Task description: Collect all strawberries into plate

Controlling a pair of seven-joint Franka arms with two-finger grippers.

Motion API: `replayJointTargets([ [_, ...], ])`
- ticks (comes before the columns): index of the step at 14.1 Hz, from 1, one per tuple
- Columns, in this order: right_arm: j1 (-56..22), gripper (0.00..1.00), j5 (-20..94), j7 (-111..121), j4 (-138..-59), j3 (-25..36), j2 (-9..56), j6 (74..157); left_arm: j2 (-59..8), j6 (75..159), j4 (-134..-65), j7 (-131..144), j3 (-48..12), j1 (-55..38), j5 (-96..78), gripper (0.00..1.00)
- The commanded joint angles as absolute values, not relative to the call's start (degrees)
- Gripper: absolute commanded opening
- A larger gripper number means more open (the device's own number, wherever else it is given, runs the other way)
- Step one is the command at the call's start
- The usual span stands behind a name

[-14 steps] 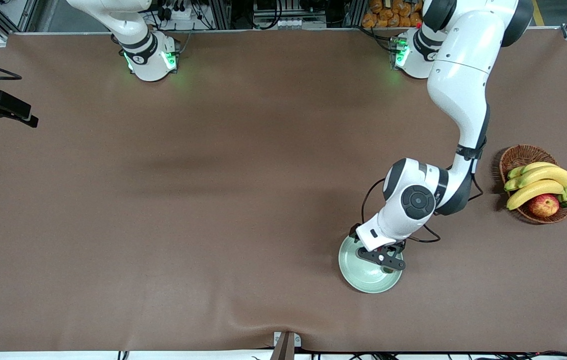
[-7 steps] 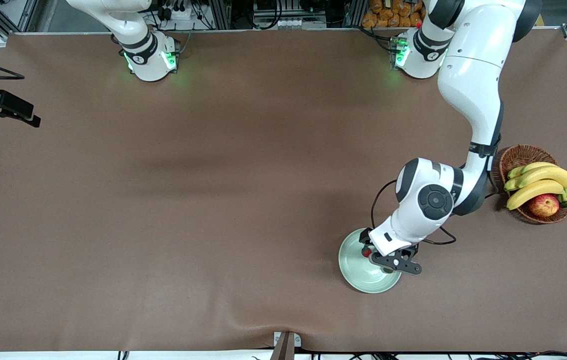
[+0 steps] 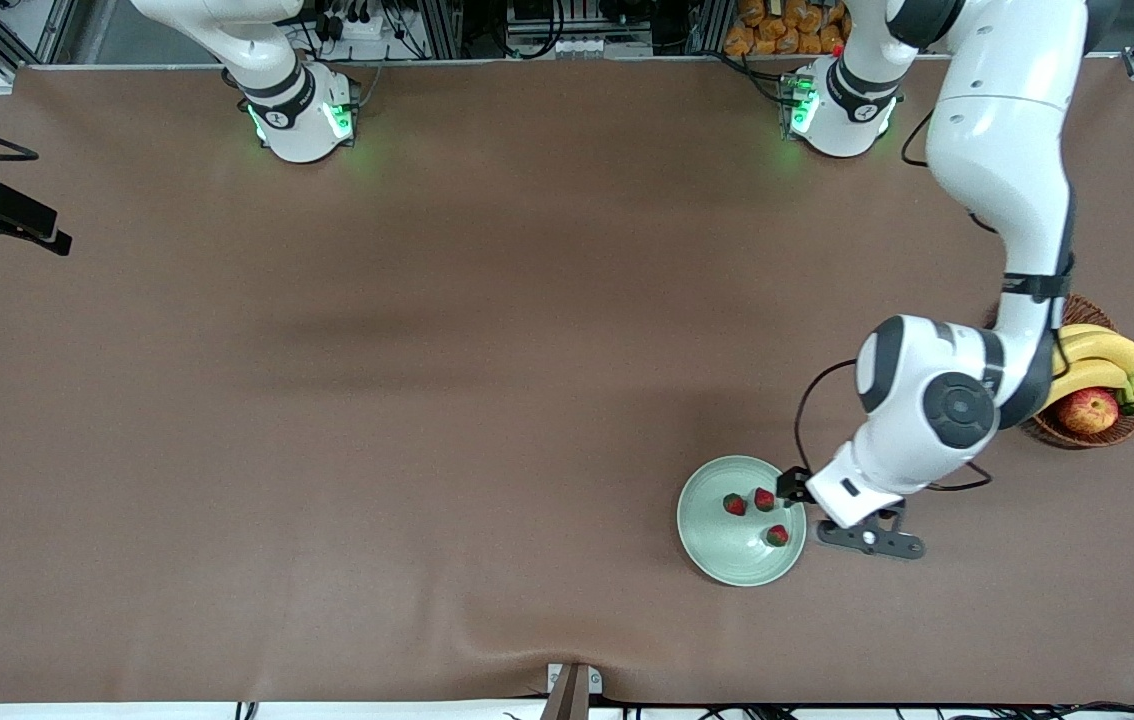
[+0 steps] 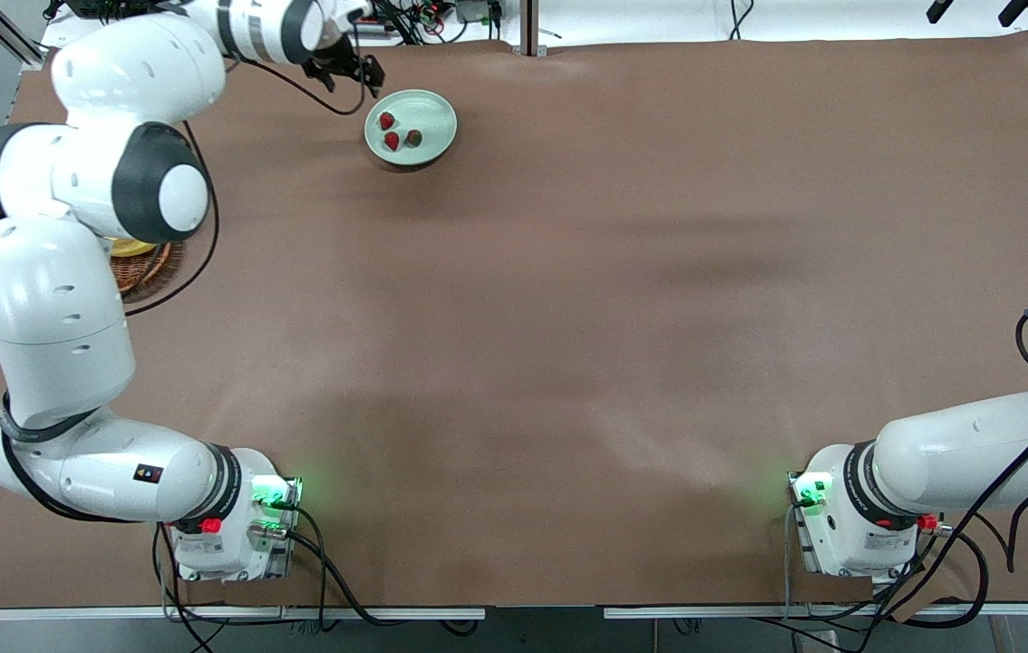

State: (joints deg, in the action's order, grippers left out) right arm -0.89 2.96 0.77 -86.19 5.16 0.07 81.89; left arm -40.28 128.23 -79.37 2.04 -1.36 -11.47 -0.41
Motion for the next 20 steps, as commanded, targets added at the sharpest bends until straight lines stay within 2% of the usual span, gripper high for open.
replayJointTargets([
  [1, -0.88, 1.0, 2.81, 0.26, -86.04, 5.62, -0.09, 81.56, -35.34, 122.19, -80.33, 0.71, -2.72, -8.27, 0.88, 1.0],
  [12, 0.44, 1.0, 2.81, 0.26, -86.31, 5.62, -0.09, 80.68, -21.63, 101.88, -80.51, -1.32, -4.39, -1.68, 0.7, 1.0],
  [20, 0.44, 1.0, 2.73, 0.35, -86.22, 5.62, -0.18, 80.42, -9.42, 87.73, -80.51, -1.06, -2.81, -1.49, 0.62, 1.0],
])
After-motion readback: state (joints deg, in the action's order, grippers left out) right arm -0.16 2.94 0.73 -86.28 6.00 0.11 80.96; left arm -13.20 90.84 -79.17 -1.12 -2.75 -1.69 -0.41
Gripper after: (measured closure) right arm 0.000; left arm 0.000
